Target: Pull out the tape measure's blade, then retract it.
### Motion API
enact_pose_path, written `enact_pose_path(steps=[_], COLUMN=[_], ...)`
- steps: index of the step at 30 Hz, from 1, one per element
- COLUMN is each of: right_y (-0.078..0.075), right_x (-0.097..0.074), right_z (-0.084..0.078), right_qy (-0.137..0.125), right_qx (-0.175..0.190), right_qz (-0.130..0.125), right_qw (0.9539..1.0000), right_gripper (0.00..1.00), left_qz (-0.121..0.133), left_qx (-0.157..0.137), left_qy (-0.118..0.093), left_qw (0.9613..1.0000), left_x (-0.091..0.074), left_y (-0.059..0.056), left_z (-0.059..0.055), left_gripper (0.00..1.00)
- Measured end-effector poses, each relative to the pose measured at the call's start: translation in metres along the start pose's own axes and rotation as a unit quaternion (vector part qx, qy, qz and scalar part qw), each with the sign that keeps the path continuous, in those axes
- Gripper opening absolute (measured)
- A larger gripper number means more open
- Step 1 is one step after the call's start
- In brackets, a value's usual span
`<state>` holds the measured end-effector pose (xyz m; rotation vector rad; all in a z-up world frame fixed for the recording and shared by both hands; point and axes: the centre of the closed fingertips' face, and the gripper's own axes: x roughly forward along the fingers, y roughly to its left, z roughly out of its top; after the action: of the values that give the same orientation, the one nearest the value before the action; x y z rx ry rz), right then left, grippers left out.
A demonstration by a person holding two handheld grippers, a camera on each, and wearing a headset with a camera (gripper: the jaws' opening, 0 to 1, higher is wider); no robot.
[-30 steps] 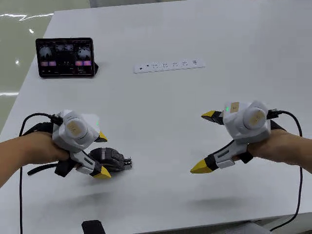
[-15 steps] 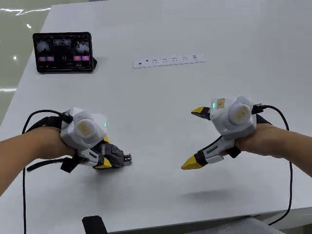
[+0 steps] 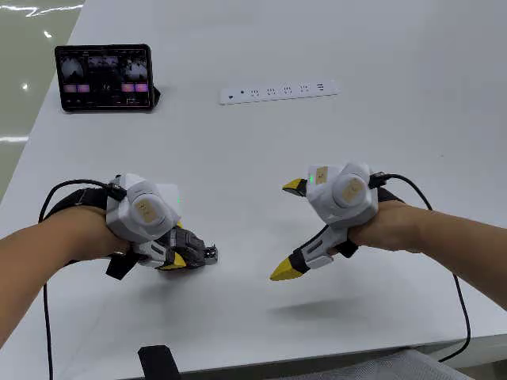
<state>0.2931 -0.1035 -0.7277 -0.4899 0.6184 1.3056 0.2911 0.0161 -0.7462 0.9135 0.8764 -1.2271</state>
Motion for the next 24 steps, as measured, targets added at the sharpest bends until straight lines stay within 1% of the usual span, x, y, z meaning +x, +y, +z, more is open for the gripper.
enact_pose_path(steps=[3,5,8,14,18,21,24], right_y=[0.003,0.005,0.004,0.0,-0.001,0.002,0.006], right_x=[0.01,0.018,0.027,0.046,0.056,0.064,0.07], right_z=[0.004,0.006,0.009,0.018,0.024,0.029,0.029], right_qy=[-0.005,-0.005,-0.002,-0.004,-0.008,-0.009,-0.004], right_qx=[0.0,-0.003,0.001,0.013,0.008,0.0,-0.013], right_qz=[0.006,0.014,0.017,0.019,0.02,0.027,0.036], right_qw=[1.0,0.9999,0.9999,0.9997,0.9997,0.9996,0.9993], right_gripper=[1.0,1.0,1.0,1.0,1.0,1.0,1.0], left_qz=[0.004,0.006,0.004,0.005,0.005,0.003,0.002], left_qx=[0.002,0.003,0.002,0.001,0.0,-0.003,-0.004], left_qy=[0.005,0.004,0.0,0.003,0.006,0.006,0.005], left_qw=[1.0,1.0,1.0,1.0,1.0,1.0,1.0], left_x=[0.0,0.0,0.0,0.0,0.0,0.001,0.002], left_y=[0.0,0.0,0.0,0.0,0.001,0.001,0.002], left_z=[0.0,-0.001,0.0,0.001,0.0,0.0,-0.001], left_gripper=[0.3,0.3,0.3,0.3,0.3,0.3,0.3])
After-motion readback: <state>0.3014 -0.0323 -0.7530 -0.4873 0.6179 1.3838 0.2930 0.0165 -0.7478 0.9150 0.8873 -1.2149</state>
